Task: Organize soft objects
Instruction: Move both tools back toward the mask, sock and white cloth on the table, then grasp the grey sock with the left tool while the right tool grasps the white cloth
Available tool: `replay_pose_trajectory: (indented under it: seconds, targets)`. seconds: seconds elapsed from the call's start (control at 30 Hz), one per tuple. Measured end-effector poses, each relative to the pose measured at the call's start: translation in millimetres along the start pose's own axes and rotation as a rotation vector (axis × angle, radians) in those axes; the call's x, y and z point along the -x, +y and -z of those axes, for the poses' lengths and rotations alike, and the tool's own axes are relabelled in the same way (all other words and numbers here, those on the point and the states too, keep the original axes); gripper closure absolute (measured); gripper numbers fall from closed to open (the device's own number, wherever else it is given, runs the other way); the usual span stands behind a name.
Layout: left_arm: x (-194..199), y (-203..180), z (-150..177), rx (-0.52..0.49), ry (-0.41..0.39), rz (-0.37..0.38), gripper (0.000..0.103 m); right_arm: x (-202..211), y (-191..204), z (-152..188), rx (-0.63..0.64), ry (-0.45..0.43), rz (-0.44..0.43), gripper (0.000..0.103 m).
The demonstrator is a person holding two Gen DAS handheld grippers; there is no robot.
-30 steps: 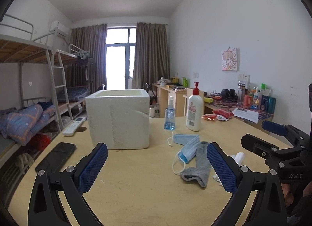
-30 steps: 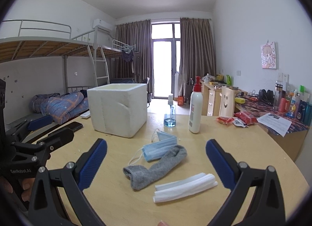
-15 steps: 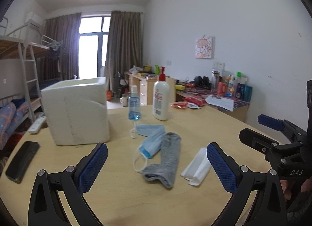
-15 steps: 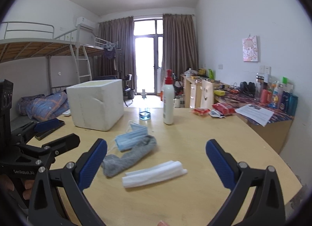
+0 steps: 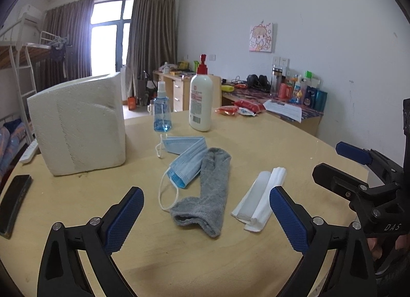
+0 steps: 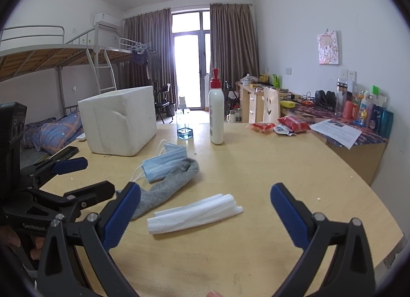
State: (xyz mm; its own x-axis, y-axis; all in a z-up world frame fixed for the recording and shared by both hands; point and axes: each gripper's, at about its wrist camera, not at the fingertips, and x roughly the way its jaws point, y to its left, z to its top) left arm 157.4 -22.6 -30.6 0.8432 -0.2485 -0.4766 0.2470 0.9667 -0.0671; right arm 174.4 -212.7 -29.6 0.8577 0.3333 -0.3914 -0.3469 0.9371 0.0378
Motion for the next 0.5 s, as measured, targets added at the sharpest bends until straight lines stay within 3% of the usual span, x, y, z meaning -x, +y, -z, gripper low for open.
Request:
replay_pose_trajectory:
  seconds: [0.27, 0.5]
  targets:
    - [-23.6, 3.1, 3.6, 0.013, 0.107, 0.034, 0.031, -8.5, -2.5, 2.7, -0.004, 0.028, -0.018, 0.001]
    - [-40.2, 6.9, 3.5, 0.035, 0.175, 0.070, 0.034, -17.2, -6.0, 5.9, -0.021, 0.060, -0.033, 0.001]
